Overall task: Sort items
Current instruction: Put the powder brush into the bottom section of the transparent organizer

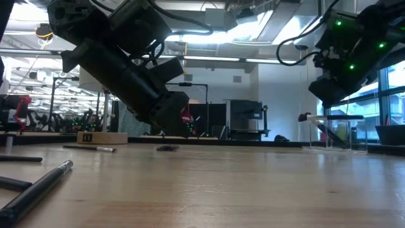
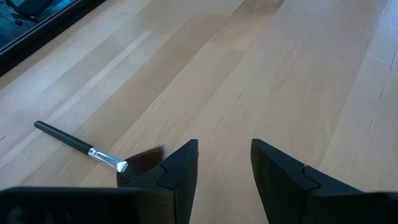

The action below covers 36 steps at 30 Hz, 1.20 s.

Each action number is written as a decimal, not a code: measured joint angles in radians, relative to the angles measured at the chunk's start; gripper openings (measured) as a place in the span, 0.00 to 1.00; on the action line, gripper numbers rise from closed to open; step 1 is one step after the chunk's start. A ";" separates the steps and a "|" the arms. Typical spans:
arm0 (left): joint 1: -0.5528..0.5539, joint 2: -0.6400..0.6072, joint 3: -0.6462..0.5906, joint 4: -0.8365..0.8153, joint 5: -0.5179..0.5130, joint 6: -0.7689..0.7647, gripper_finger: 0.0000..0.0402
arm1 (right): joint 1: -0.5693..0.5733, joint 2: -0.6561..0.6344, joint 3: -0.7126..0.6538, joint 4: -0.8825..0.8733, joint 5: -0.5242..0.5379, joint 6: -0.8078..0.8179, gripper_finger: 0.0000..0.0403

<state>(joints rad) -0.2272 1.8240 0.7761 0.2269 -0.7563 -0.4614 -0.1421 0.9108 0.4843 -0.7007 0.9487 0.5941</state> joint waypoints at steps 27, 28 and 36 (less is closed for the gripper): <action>0.001 0.000 0.000 0.003 -0.012 -0.013 0.36 | -0.064 0.133 0.077 0.150 -0.853 -0.224 0.17; 0.002 0.000 0.000 0.003 -0.012 -0.013 0.36 | -0.064 0.165 0.077 0.148 -0.860 -0.232 0.19; 0.015 0.000 0.000 0.004 -0.011 -0.015 0.36 | -0.075 0.399 0.161 0.107 -0.810 -0.326 0.36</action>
<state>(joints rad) -0.2123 1.8240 0.7761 0.2314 -0.7677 -0.4767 -0.2171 1.3097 0.6457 -0.5933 0.1389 0.2682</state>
